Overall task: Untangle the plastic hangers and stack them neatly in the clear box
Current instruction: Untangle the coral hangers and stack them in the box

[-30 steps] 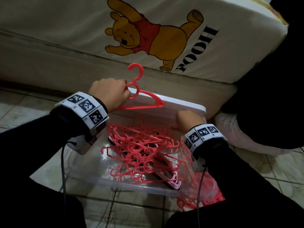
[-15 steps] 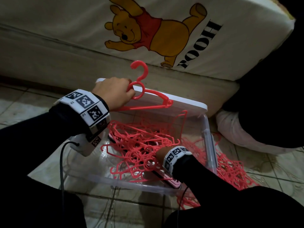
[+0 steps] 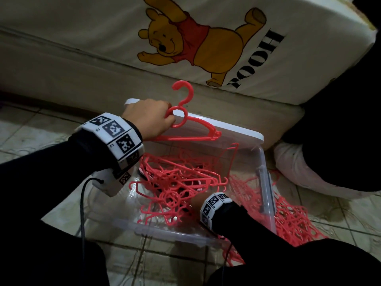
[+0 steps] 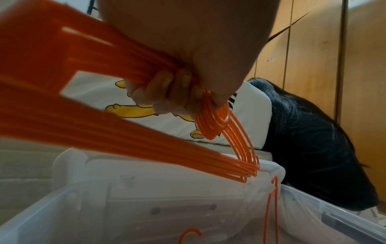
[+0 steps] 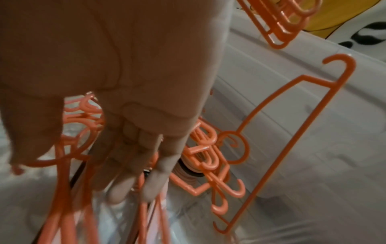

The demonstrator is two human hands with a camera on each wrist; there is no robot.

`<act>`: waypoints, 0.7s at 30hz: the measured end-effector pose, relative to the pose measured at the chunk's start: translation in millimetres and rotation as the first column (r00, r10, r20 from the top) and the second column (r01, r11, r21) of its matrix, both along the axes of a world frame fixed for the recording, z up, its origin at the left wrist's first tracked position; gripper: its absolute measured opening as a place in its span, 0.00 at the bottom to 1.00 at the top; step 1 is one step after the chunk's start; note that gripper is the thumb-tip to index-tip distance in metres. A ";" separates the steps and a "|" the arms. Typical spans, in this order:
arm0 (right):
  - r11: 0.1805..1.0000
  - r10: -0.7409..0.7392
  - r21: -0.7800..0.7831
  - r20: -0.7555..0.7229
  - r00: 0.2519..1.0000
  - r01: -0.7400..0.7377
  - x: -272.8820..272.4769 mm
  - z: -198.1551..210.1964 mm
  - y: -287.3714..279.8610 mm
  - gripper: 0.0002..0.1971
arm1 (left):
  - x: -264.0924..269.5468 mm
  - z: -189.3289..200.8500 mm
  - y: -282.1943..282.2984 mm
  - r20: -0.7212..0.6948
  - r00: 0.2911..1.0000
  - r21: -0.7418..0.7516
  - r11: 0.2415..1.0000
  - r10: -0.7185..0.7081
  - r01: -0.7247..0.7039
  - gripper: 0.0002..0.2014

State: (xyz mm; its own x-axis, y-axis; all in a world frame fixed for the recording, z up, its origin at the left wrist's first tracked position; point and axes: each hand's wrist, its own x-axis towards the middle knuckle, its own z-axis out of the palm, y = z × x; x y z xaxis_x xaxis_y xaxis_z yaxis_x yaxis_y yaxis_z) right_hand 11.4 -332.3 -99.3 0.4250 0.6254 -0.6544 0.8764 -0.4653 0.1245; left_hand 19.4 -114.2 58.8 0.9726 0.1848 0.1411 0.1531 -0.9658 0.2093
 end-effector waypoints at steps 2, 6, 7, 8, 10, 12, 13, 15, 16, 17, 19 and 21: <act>0.999 -0.034 -0.003 0.079 0.996 0.034 6.3 0.3 3.7 0.11 | -0.5 0.0 0.7 0.004 1.000 -0.002 1.000 0.002 -0.002 0.11; 0.969 -0.243 0.074 0.112 0.964 0.236 24.1 3.1 13.8 0.13 | -0.2 0.2 1.5 0.012 1.000 -0.001 1.000 -0.006 0.006 0.12; 0.961 -0.268 0.100 0.097 0.959 0.258 27.8 3.4 14.0 0.14 | 0.1 0.1 1.3 0.014 1.000 0.002 1.000 -0.005 0.005 0.12; 0.952 -0.292 0.113 0.072 0.954 0.283 30.5 1.5 14.6 0.15 | 0.2 0.2 1.2 0.015 1.000 0.005 1.000 -0.002 0.001 0.11; 0.933 -0.328 0.148 -0.017 0.945 0.327 31.8 -3.4 17.5 0.15 | 0.6 0.3 0.8 0.015 1.000 0.004 1.000 0.002 -0.002 0.11; 0.917 -0.332 0.200 -0.103 0.938 0.346 29.6 -10.8 20.0 0.16 | 0.8 0.3 0.6 0.013 1.000 -0.002 1.000 0.000 0.000 0.12; 0.916 -0.322 0.212 -0.118 0.939 0.340 28.3 -15.6 19.7 0.18 | 1.0 0.1 0.3 0.012 1.000 -0.002 1.000 -0.002 0.002 0.12; 0.930 -0.276 0.222 -0.105 0.956 0.293 24.3 -21.4 18.6 0.19 | 1.3 -0.1 -0.3 0.009 1.000 -0.001 1.000 -0.007 0.007 0.12; 0.937 -0.254 0.222 -0.106 0.961 0.272 22.1 -20.9 19.8 0.18 | 1.5 -0.1 -0.5 0.009 1.000 -0.001 1.000 -0.008 0.008 0.12; 0.943 -0.236 0.215 -0.107 0.966 0.255 20.7 -19.3 22.1 0.16 | 2.0 -0.3 -0.6 0.009 1.000 -0.002 1.000 -0.009 0.009 0.12; 0.951 -0.210 0.207 -0.104 0.972 0.228 18.5 -12.4 27.7 0.12 | 2.7 -0.3 0.2 0.013 1.000 0.000 1.000 -0.007 0.007 0.12; 0.953 -0.214 0.199 -0.089 0.973 0.228 17.4 -7.6 30.7 0.11 | 3.1 0.2 1.6 0.012 1.000 0.002 1.000 0.000 0.000 0.11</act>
